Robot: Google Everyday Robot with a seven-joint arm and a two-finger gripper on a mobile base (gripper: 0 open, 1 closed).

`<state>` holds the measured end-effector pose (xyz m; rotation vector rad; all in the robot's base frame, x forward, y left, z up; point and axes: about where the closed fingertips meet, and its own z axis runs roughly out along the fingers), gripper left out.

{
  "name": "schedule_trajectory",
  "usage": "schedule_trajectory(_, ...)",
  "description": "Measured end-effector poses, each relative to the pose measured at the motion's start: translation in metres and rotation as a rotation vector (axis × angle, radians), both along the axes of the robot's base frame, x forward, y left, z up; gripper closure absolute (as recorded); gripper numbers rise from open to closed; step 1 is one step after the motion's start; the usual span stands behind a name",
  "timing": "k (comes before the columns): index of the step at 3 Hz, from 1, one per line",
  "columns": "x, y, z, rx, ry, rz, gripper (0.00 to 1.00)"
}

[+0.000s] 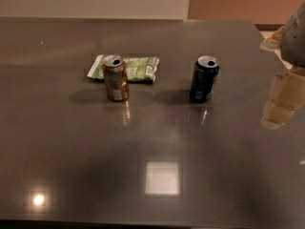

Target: Pick pepsi can

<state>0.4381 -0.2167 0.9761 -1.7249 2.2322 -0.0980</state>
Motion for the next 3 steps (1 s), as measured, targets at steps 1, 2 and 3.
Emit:
schedule_trajectory(1, 0.000, 0.000, 0.000, 0.000, 0.000, 0.000, 0.00)
schedule_trajectory(2, 0.000, 0.000, 0.000, 0.000, 0.000, 0.000, 0.00)
schedule_trajectory(3, 0.018, 0.004, -0.002, 0.040, 0.004, -0.014, 0.00)
